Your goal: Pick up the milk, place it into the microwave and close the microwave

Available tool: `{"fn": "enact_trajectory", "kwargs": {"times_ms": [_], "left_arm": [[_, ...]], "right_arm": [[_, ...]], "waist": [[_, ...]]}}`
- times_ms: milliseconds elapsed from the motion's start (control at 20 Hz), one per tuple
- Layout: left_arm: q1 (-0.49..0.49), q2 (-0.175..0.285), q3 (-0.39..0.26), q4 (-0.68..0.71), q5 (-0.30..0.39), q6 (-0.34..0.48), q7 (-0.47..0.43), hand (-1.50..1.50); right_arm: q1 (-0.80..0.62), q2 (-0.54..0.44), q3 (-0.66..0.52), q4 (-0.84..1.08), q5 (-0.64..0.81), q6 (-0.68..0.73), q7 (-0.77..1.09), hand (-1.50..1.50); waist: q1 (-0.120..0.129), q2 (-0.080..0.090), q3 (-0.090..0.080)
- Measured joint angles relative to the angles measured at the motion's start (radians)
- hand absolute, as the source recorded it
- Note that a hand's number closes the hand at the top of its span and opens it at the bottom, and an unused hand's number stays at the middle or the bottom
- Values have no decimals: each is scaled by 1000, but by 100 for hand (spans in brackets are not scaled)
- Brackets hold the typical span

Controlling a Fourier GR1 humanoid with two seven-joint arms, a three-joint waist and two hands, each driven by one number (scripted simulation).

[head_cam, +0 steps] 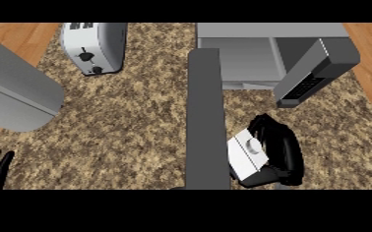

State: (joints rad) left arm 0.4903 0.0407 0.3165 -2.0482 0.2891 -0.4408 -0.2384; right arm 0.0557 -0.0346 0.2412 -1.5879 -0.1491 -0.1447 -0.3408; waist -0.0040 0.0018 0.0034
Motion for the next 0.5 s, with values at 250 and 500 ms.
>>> {"fn": "enact_trajectory", "kwargs": {"times_ms": [250,500], "left_arm": [[-10,27,50,44,22,-31,-19,-150],[-14,41,69,52,36,-51,-11,-150]], "right_arm": [[-101,-38,11,64,18,-93,-1,150],[-239,-57,-28,199,50,-178,31,150]], "waist": [[-3,-2,2],[0,0,4]]}}
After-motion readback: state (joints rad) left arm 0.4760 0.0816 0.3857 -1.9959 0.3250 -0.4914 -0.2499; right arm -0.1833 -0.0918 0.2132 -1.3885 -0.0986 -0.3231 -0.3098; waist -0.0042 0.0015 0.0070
